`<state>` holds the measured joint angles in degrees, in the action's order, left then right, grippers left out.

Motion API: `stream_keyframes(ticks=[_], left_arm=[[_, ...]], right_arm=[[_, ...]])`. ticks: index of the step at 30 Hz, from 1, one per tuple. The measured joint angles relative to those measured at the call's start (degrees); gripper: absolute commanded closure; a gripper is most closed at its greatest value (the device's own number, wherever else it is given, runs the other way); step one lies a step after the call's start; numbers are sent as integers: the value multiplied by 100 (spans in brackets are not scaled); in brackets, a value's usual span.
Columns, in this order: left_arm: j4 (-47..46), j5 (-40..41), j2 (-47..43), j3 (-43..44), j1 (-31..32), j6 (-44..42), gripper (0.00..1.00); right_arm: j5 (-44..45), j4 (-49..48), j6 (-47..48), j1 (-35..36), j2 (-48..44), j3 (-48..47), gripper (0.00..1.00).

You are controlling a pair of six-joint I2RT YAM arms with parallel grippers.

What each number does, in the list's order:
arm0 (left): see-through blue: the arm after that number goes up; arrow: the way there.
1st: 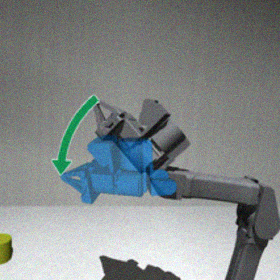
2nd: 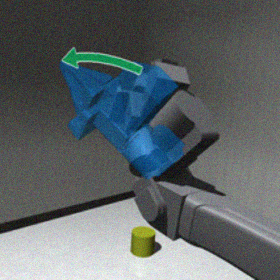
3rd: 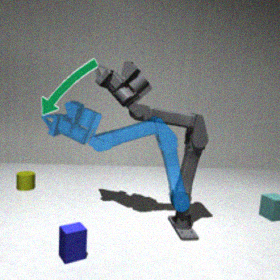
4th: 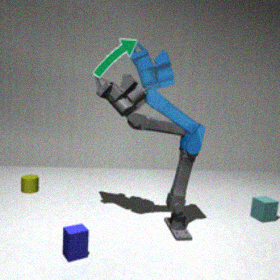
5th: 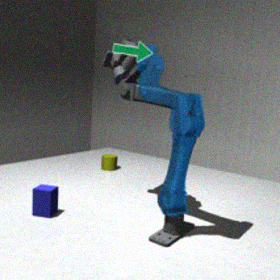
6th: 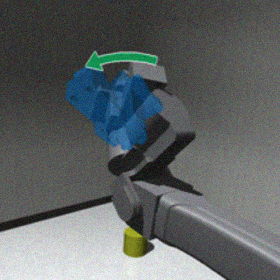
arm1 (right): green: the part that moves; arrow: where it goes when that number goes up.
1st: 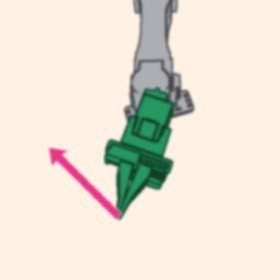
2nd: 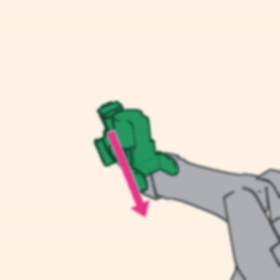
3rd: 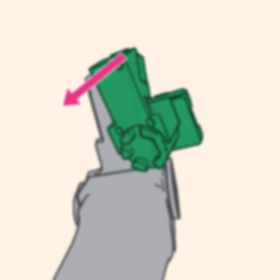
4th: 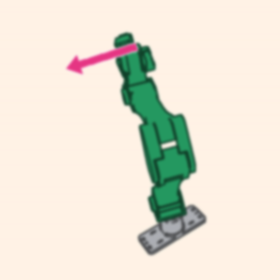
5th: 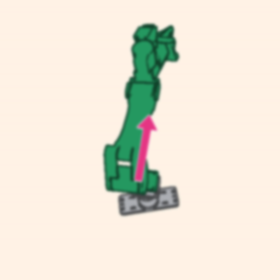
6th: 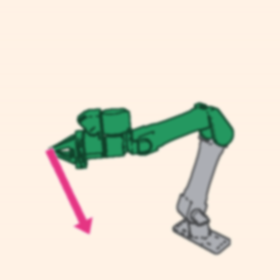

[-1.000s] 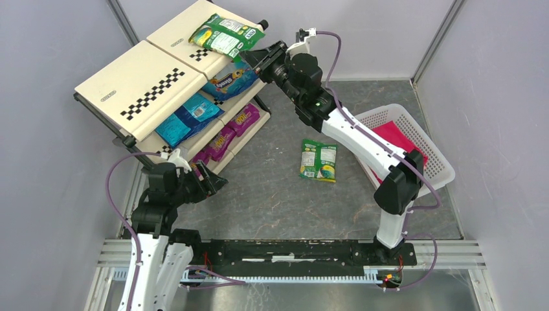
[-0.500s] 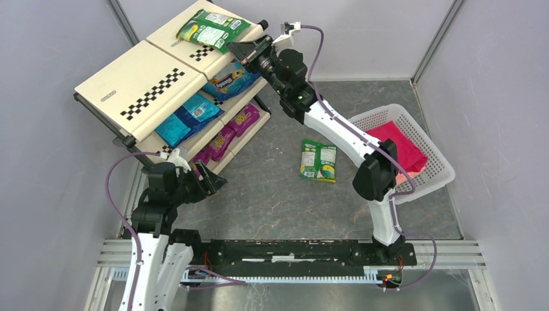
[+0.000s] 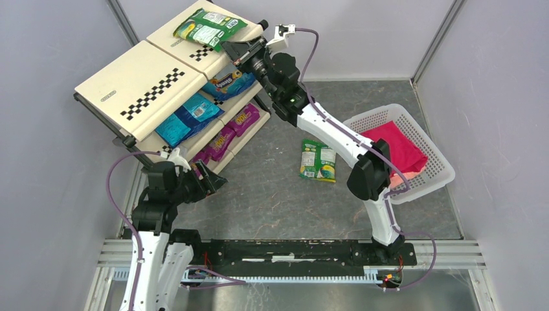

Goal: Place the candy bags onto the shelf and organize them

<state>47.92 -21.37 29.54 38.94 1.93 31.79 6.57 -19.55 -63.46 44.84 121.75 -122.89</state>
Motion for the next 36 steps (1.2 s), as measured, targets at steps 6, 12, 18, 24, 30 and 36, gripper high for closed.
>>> stream_keyframes(ticks=[6, 12, 18, 24, 30, 36], left_arm=[[-2, -31, 4, -2, -37, -4, 24], [-2, -125, 4, -2, -37, -61, 24], [-2, -131, 7, -35, -37, -81, 23], [-2, -149, 4, -46, -37, -149, 23], [-4, -170, -13, -46, -55, -155, 22], [-4, -173, -24, -46, -63, -170, 22]], right_arm=[[282, 85, 352, 164, 2, -87, 89], [396, 264, 833, 210, -101, -107, 52], [389, 935, 1657, 177, -859, 452, 27], [295, 1429, 2920, 33, -2240, 1965, 2], [166, 1631, 4924, 0, -4177, 4374, 2], [651, 2981, 6393, 57, -4787, 5831, 2]])
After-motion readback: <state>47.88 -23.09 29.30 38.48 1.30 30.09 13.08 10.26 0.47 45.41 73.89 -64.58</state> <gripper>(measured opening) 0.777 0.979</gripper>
